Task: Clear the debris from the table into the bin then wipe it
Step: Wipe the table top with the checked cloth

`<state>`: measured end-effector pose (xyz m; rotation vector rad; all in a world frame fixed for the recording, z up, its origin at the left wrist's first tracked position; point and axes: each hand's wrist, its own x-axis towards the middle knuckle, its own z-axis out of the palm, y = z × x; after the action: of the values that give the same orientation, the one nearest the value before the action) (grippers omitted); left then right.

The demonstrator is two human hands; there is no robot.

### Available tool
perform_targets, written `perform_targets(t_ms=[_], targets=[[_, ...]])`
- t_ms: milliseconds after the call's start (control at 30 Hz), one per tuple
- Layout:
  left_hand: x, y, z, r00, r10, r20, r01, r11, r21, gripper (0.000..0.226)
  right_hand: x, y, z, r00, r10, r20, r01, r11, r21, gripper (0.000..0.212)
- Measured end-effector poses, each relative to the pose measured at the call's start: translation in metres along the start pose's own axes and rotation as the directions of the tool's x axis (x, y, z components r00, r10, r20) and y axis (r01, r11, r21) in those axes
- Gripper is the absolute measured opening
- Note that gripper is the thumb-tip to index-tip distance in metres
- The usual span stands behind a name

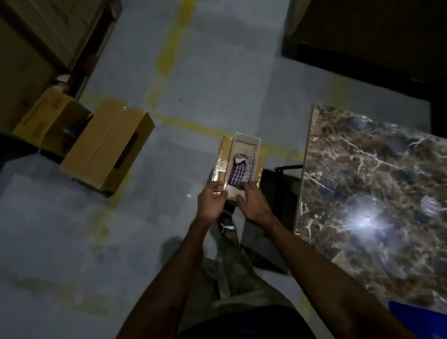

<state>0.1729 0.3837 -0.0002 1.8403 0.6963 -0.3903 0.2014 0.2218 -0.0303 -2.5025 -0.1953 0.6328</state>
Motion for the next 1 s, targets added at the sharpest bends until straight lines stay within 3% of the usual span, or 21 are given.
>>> perform_targets(t_ms=[167, 367, 533, 667, 767, 900, 1000], targets=[[0.054, -0.008, 0.026, 0.994, -0.112, 0.005, 0.112, 0.994, -0.009, 0.027, 0.072, 0.035, 0.029, 0.997, 0.055, 0.052, -0.051, 0.996, -0.077, 0.019], [0.099, -0.04, 0.054, 0.98, -0.199, -0.007, 0.198, 0.979, -0.039, 0.036, 0.144, 0.056, 0.077, 0.985, -0.036, 0.169, 0.085, 0.953, -0.292, 0.043], [0.114, -0.054, 0.058, 0.968, -0.249, -0.014, 0.249, 0.968, -0.02, 0.021, 0.16, 0.061, 0.085, 0.982, -0.072, 0.175, 0.155, 0.836, -0.526, 0.062], [0.111, -0.051, 0.049, 0.983, -0.18, 0.034, 0.176, 0.979, 0.105, 0.034, 0.157, 0.06, 0.076, 0.979, -0.104, 0.176, 0.176, 0.868, -0.464, 0.057], [0.104, -0.039, 0.037, 0.989, -0.135, 0.068, 0.125, 0.984, 0.13, 0.043, 0.15, 0.053, 0.053, 0.989, -0.085, 0.119, 0.121, 0.931, -0.344, 0.071], [0.081, -0.006, 0.013, 0.998, -0.009, 0.059, 0.004, 0.996, 0.091, 0.029, 0.123, 0.027, -0.004, 1.0, 0.009, -0.022, -0.011, 0.995, -0.098, 0.034], [0.053, 0.027, -0.005, 0.981, 0.175, 0.08, -0.182, 0.98, 0.085, 0.033, 0.08, 0.001, -0.055, 0.98, -0.004, -0.2, 0.017, 0.998, 0.062, 0.024]])
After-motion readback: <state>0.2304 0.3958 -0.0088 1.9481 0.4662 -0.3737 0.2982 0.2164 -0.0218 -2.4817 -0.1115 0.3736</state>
